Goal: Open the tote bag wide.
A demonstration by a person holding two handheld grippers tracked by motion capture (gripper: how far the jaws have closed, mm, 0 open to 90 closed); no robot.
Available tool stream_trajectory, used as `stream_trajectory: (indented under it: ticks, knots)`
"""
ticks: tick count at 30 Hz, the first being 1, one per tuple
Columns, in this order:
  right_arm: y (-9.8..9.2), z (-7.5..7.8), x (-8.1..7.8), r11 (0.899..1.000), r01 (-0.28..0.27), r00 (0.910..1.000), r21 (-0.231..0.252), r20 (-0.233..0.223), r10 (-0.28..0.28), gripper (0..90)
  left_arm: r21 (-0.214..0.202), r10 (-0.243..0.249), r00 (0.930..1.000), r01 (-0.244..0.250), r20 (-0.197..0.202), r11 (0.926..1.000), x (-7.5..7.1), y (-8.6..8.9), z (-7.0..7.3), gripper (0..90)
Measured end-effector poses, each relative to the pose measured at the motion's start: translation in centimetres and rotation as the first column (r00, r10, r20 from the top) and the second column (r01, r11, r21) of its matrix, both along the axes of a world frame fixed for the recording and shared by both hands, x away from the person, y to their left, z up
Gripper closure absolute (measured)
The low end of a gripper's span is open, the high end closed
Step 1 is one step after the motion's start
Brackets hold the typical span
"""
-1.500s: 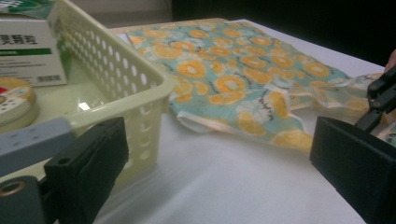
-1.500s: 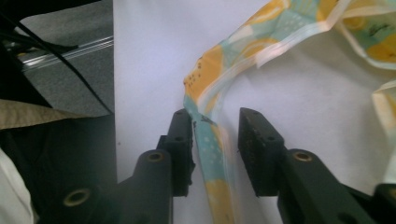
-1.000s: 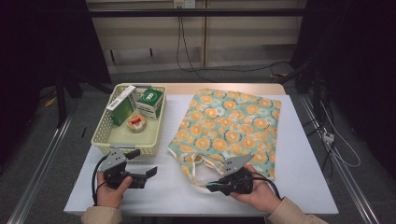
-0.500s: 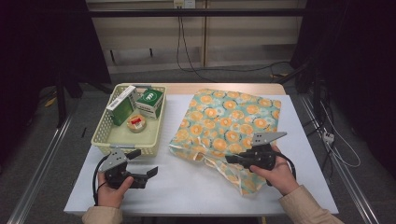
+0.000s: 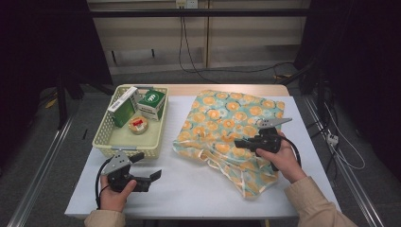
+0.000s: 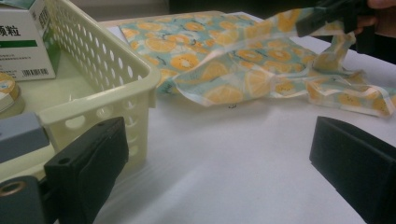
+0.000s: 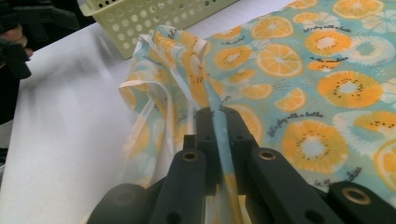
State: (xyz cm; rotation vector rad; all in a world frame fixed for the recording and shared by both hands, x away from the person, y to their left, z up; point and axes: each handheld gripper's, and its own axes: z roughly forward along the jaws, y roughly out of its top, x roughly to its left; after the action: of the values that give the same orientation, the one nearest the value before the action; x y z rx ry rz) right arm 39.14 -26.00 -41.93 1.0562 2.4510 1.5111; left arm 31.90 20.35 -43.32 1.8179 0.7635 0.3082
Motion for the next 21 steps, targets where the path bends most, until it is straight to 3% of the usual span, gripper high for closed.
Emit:
stream_trajectory:
  ticks: [3,5,9,12,18,21]
  knots:
    - [0.1,-0.3,1.5,1.000,0.003,0.9999,-0.010,-0.011,-0.003,87.0,0.002,-0.005,1.0000,0.005,0.004,1.0000,-0.1,0.0,0.1,4.4]
    - [0.2,-0.6,2.6,1.000,0.015,0.9995,0.012,-0.028,-0.014,86.2,0.003,-0.002,1.0000,0.002,0.004,1.0000,-0.2,0.0,0.1,4.4]
    - [0.5,-0.9,4.5,0.996,0.032,0.9993,-0.079,-0.015,-0.033,86.7,-0.001,0.006,1.0000,-0.006,0.000,1.0000,-0.2,0.2,0.0,4.4]
    - [0.0,-1.4,5.8,0.996,0.067,0.9966,-0.065,-0.045,-0.070,87.9,0.000,0.012,0.9999,-0.012,-0.002,0.9999,-0.2,0.5,-0.1,4.4]
    - [-0.6,-2.8,6.9,0.988,0.098,0.9924,-0.118,-0.063,-0.106,88.0,-0.002,0.012,0.9999,-0.012,-0.007,0.9999,-0.3,0.7,-0.2,4.4]
    - [-0.9,-2.9,6.9,0.983,0.127,0.9890,-0.129,-0.059,-0.136,74.5,-0.002,0.013,0.9999,-0.013,-0.003,0.9999,-0.4,0.8,-0.2,4.4]
